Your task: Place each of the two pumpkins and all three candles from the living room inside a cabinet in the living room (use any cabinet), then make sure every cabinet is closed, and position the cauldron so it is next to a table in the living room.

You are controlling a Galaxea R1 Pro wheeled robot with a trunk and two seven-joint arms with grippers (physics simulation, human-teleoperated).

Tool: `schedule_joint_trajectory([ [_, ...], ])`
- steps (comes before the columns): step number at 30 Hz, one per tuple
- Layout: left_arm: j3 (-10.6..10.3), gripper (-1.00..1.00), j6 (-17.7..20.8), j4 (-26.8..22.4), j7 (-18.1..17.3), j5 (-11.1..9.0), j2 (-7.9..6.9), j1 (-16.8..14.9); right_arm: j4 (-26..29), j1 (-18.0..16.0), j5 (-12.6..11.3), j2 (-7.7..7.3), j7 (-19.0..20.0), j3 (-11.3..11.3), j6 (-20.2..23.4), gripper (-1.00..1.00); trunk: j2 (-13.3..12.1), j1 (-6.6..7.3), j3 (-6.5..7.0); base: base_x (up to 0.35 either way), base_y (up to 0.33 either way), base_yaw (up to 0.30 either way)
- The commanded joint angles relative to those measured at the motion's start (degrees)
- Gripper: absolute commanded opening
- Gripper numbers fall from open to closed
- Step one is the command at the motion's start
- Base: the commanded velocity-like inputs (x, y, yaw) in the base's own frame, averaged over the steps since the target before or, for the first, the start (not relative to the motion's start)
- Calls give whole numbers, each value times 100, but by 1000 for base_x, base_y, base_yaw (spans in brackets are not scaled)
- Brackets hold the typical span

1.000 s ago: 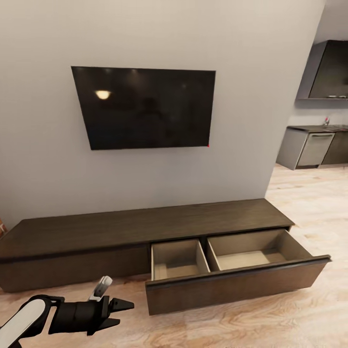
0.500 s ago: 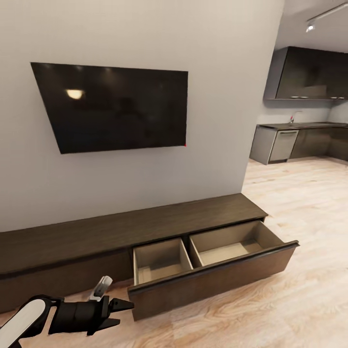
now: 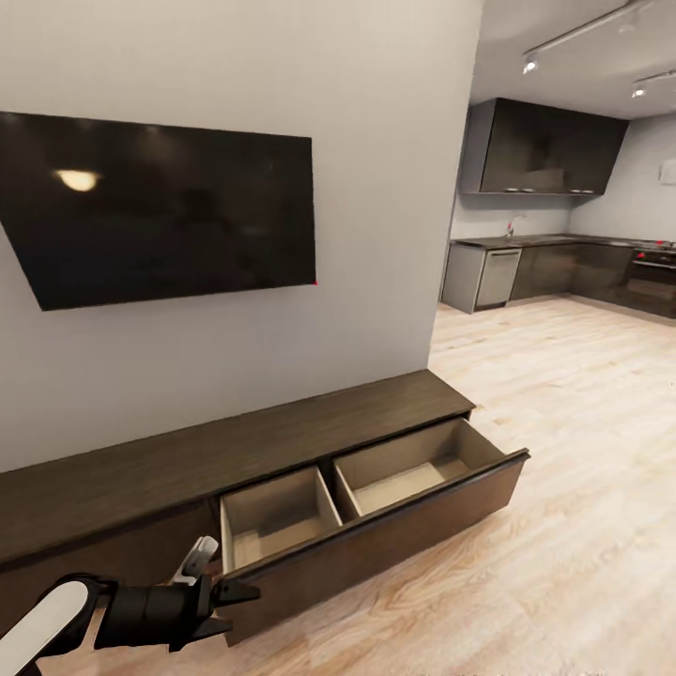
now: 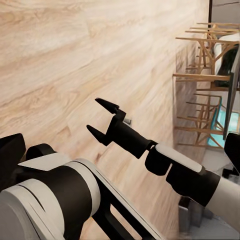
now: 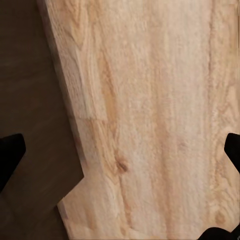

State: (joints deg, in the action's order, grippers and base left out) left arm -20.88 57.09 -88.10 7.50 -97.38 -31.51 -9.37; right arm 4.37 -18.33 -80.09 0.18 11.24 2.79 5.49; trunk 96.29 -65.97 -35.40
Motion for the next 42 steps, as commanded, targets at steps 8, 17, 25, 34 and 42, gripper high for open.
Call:
schedule_joint_trajectory([
  [8, -7, 100, 3, -5, 57, -62, -4, -3, -7, -6, -51, -1, 19, 29, 5, 100, 3, 0, -6, 16, 0, -280],
  [17, -4, 100, 3, -5, 58, -56, -4, -6, -7, -9, -51, -1, 19, 29, 5, 100, 3, 0, -6, 0, 0, -280],
  [25, -6, 100, -5, -5, 59, -54, -1, -3, -7, -8, -51, 5, 19, 32, 3, 100, 3, 0, -6, 0, 0, -280],
  [34, -13, 100, -14, -5, 59, -53, 13, -3, -7, -6, -51, 16, 10, 38, -288, 100, 3, 0, -6, 0, 0, -280],
  [42, -13, 100, -20, -5, 76, -28, 46, -3, -2, -6, -42, 10, 19, 38, -414, 100, 3, 0, -6, 0, 0, -280],
])
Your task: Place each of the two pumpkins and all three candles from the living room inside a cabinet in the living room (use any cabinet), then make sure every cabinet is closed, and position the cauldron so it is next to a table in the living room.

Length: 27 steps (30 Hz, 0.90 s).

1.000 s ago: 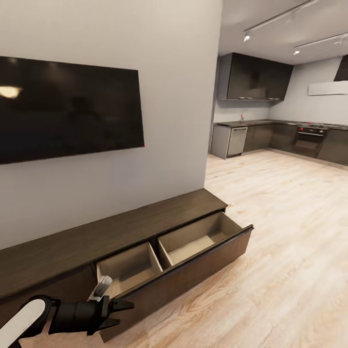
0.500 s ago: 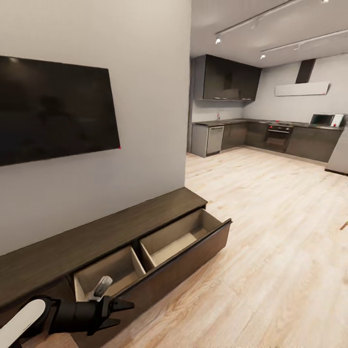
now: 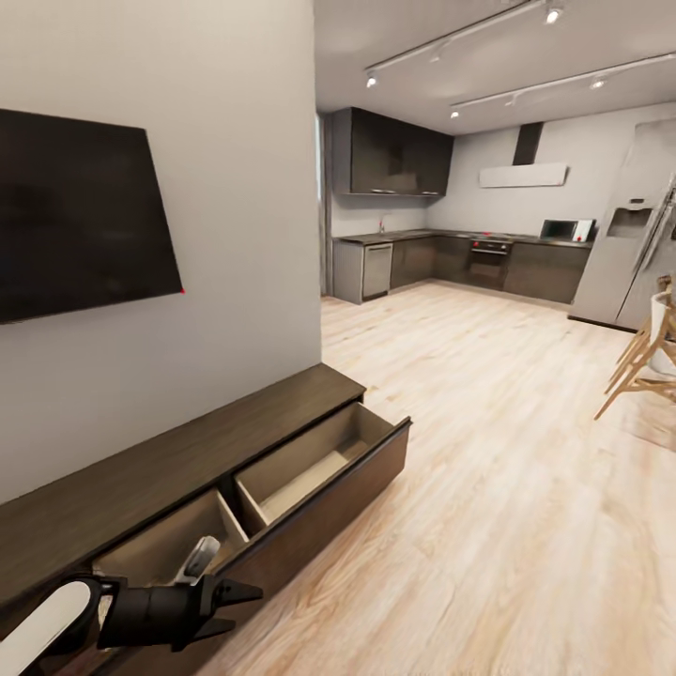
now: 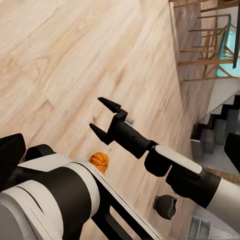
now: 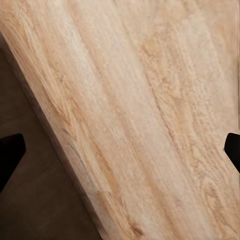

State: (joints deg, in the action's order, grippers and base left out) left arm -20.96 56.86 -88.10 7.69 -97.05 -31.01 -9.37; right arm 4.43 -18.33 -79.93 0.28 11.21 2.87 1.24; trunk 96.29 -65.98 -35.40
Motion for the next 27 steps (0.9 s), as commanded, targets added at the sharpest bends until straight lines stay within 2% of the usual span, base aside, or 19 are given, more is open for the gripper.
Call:
schedule_joint_trajectory([
  [1, -4, 100, 2, -5, 60, -54, 3, -3, -5, -6, -55, -1, 21, 30, 12, 100, 3, 0, -6, 0, 0, -280],
  [27, 4, 100, 0, -5, 84, -32, 20, -4, -3, -5, -22, -1, 24, 35, 4, 100, 3, 0, -6, 0, 0, -280],
])
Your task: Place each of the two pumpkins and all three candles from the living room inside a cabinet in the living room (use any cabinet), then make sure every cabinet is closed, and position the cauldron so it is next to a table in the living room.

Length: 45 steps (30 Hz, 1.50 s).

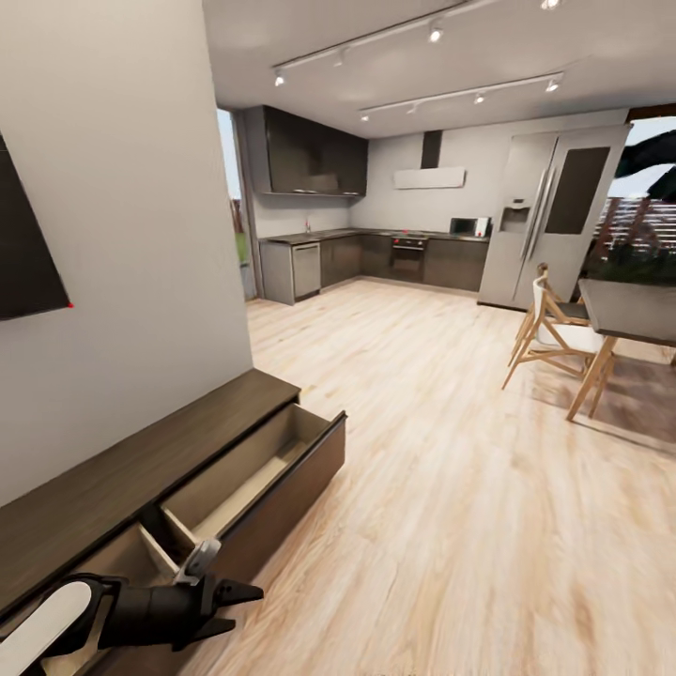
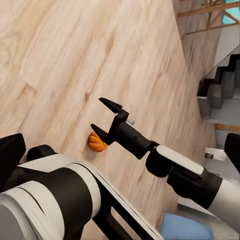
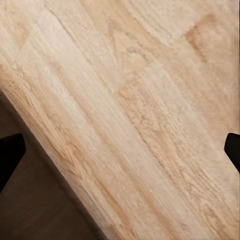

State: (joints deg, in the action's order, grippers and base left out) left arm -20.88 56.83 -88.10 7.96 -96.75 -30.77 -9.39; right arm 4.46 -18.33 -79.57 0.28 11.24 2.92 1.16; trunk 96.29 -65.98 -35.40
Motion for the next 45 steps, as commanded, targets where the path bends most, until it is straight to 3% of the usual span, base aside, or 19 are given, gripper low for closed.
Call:
schedule_joint_trajectory([
  [1, -4, 100, 3, -5, 56, -59, -6, -3, -7, -8, -59, 0, 20, 31, 10, 100, 3, 0, -6, 0, 0, -280],
  [40, 5, 100, 3, -5, 56, -90, -38, -2, 17, -5, -50, -4, 45, 51, 25, 100, 3, 0, -6, 0, 0, -280],
  [45, 120, 100, 3, -5, 40, -97, -48, -3, 20, -7, -50, -5, 45, 51, 25, 100, 3, 0, -6, 0, 20, -280],
])
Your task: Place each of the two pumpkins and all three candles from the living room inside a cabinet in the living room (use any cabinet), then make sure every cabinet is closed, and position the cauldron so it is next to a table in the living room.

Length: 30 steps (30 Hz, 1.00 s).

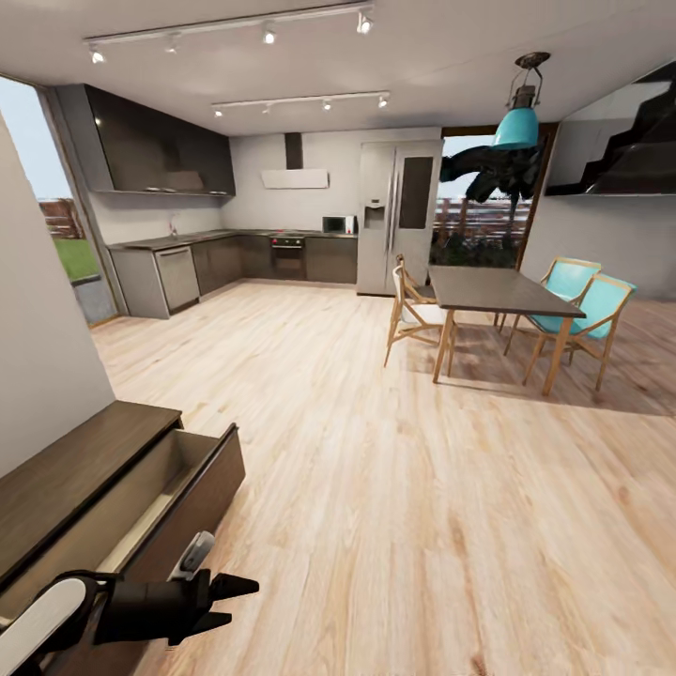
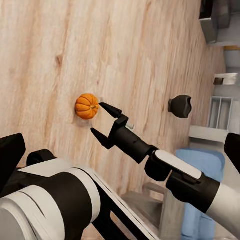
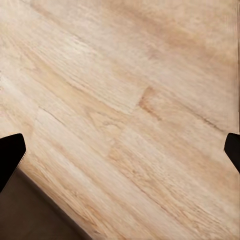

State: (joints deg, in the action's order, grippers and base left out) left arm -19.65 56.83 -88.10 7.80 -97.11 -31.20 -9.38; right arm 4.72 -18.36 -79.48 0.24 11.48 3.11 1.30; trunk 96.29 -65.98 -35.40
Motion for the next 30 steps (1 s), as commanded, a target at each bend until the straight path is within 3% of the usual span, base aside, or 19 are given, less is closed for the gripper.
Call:
schedule_joint_trajectory([
  [1, 9, 100, 3, -5, 56, -60, -8, -2, -7, -4, -59, 1, 21, 32, 11, 100, 3, 0, -6, 0, 9, -280],
  [30, 28, 100, 3, -5, 55, -63, -4, -2, 2, -5, -59, -2, 21, 32, 11, 100, 3, 0, -6, 0, 25, -280],
])
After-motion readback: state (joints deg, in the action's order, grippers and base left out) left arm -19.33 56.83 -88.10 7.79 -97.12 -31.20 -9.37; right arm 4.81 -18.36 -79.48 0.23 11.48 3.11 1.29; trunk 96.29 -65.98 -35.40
